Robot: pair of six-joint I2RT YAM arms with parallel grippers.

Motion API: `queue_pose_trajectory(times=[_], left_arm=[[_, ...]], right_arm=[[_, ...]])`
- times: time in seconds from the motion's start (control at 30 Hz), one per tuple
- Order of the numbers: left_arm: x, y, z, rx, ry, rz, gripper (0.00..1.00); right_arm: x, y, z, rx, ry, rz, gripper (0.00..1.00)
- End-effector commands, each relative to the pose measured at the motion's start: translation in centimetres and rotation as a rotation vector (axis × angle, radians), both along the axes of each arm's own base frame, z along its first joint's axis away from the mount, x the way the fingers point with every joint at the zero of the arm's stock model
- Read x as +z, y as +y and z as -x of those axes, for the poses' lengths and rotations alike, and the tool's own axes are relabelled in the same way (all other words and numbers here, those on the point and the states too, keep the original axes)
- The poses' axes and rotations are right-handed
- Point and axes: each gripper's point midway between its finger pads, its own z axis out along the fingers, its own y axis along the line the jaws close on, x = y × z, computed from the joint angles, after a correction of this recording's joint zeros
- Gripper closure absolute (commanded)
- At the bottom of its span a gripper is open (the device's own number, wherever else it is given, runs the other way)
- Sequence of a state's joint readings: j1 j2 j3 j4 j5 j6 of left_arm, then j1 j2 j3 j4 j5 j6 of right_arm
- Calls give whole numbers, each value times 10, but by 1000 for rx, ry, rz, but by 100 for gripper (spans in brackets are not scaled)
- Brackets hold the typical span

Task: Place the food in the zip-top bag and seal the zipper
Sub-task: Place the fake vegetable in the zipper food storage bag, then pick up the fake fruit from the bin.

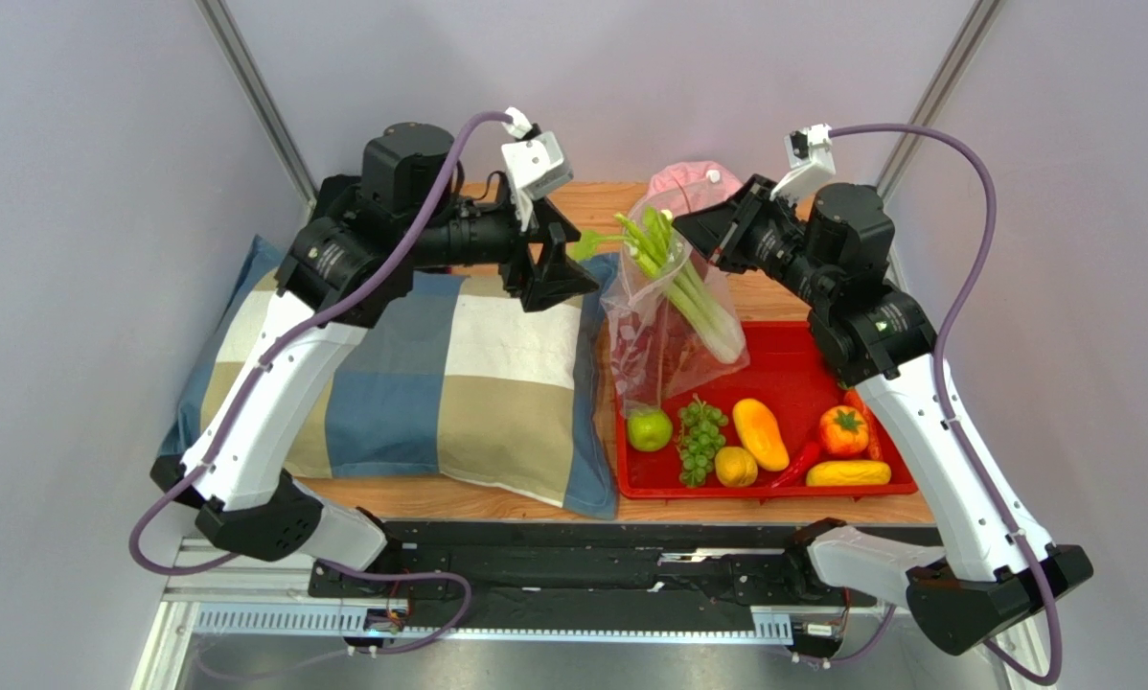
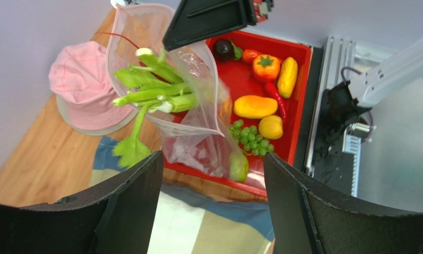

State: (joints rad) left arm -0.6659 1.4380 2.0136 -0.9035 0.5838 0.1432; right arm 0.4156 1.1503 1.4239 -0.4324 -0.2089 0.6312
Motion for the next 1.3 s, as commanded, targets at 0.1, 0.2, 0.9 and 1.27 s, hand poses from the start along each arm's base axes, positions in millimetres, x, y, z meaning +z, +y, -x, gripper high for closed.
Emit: queue_pose_trajectory(times=[0.1, 0.2, 0.9, 1.27], left_arm=[[17, -23, -21, 126, 241, 173, 37], [10, -33, -24, 138, 349, 196, 38], [-56, -67, -54, 143, 345, -19, 71], [-120, -74, -26, 50, 403, -261, 99]], right_arm=[[52, 3, 5, 20, -149, -77, 100], [55, 4, 4, 23, -156, -86, 100], [54, 16, 8, 70, -153, -106, 100], [67, 16, 3, 55, -177, -117, 100]])
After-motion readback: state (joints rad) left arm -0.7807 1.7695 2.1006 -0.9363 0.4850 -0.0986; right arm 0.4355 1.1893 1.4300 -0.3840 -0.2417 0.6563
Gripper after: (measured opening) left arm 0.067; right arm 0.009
